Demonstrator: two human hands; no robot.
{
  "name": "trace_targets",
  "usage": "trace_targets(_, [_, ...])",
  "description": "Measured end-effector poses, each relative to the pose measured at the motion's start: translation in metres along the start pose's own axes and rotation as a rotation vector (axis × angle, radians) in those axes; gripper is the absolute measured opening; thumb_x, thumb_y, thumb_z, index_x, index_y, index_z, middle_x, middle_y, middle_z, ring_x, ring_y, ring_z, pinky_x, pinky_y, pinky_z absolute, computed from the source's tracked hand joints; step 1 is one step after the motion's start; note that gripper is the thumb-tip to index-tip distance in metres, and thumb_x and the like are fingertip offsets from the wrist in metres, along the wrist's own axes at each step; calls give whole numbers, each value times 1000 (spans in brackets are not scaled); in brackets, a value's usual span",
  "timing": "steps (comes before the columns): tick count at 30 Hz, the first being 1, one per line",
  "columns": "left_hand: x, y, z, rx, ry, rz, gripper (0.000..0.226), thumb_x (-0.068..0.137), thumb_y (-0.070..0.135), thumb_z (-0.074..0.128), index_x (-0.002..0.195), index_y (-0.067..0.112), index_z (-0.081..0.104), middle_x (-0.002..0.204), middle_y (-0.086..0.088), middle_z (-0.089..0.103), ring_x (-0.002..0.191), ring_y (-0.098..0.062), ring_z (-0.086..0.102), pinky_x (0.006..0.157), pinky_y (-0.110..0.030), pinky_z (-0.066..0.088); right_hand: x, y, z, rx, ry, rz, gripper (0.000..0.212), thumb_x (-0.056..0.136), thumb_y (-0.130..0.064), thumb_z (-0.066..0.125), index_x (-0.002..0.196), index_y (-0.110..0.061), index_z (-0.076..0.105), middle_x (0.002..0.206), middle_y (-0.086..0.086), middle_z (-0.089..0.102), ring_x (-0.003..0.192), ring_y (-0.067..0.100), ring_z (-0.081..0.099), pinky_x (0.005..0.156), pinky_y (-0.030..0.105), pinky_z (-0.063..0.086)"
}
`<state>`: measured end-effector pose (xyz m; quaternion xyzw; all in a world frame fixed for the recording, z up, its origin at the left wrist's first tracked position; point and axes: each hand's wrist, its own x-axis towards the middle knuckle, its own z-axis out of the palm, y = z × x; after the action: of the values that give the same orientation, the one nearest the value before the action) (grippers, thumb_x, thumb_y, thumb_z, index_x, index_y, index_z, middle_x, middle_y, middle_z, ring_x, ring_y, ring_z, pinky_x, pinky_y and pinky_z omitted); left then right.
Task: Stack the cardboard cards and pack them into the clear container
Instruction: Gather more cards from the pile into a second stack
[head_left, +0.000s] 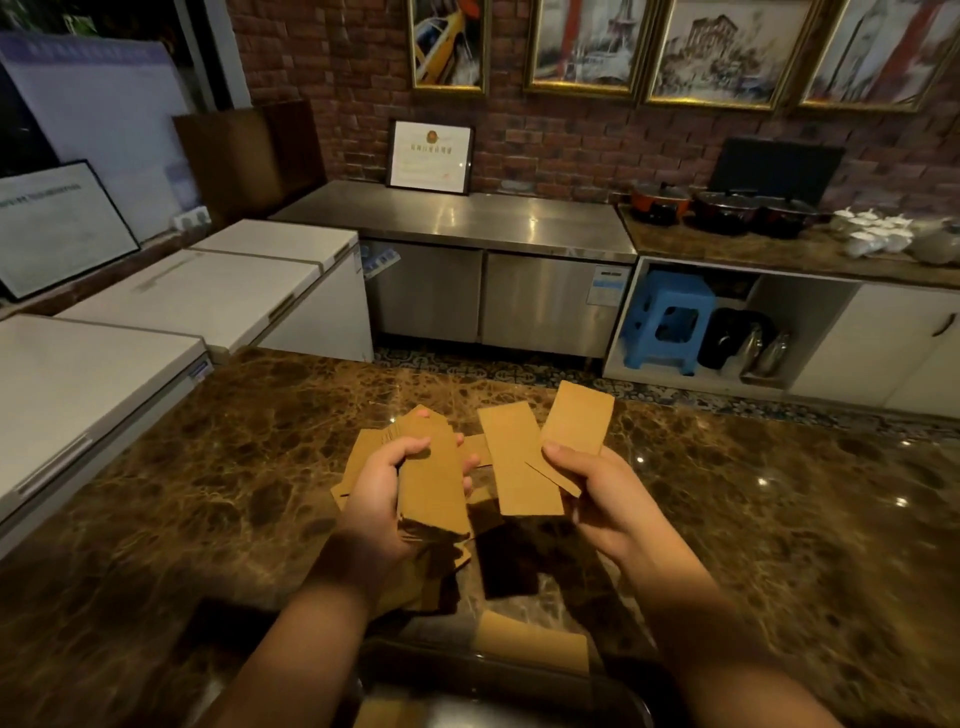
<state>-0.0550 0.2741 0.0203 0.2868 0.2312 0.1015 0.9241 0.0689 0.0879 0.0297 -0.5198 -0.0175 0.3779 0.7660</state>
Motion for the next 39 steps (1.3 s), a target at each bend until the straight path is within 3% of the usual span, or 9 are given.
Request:
trace_targets(5, [-23,-8,14,79,-204,128,70,75,4,83,135,25,53,144,11,53,128,8,50,100,-18,49,-39,-8,5,-10,-68,-117,34,89,-3,68,122,-9,62,108,11,78,99,26,75,70,36,63])
trace_targets(9, [-36,-12,32,236,-156,97,19,88,39,68,85,30,84,85,3,81,74,-13,77,54,-28,60,-58,-9,8,-180,-80,-328,47,80,-10,77,124,-9,63,115,12,75,107,30,72,86,45,61])
trace_targets(15, [-42,-8,37,282,-77,100,28,91,41,63,115,33,75,114,-12,76,93,-32,76,67,-41,60,-83,-8,4,-734,-295,-946,33,72,-16,85,103,-26,76,113,-6,76,129,25,56,104,33,48])
trace_targets(19, [-48,-10,37,313,-67,36,30,90,50,61,117,43,73,123,-11,68,107,-42,67,76,-52,60,-85,2,4,-945,-311,-1127,32,65,-27,86,93,-14,79,116,10,69,126,38,47,105,51,40])
trace_targets(25, [-65,-22,40,295,-152,-52,30,38,29,92,63,19,79,64,-9,74,53,-24,72,47,-37,56,-83,12,10,-1049,-222,-1020,35,79,-13,84,112,-23,77,131,1,59,134,26,42,110,45,37])
trace_targets(28, [-59,-17,36,272,-149,-15,55,37,18,85,91,22,77,74,-12,76,59,-27,74,48,-38,55,-82,9,5,-1109,-176,-983,44,88,-4,73,125,-27,68,141,-4,58,142,23,36,114,31,29])
trace_targets(31, [-57,-15,33,152,-269,83,63,56,12,74,111,42,73,109,-14,78,89,-34,76,62,-50,58,-80,9,2,-1052,-93,-899,45,93,5,63,127,-23,67,134,-5,64,132,11,52,111,33,43])
trace_targets(35, [-52,-15,24,-76,-294,148,66,72,0,60,128,36,60,118,-21,73,97,-38,72,73,-51,58,-84,9,4,-804,-37,-686,31,96,-10,62,105,-39,68,103,-10,75,97,6,70,80,25,59])
trace_targets(39, [-52,-10,23,-155,-264,170,69,74,4,64,136,31,50,113,-26,72,94,-37,71,75,-46,60,-84,6,0,-535,-96,-428,28,94,-24,63,121,-23,59,99,8,78,76,24,74,59,26,56])
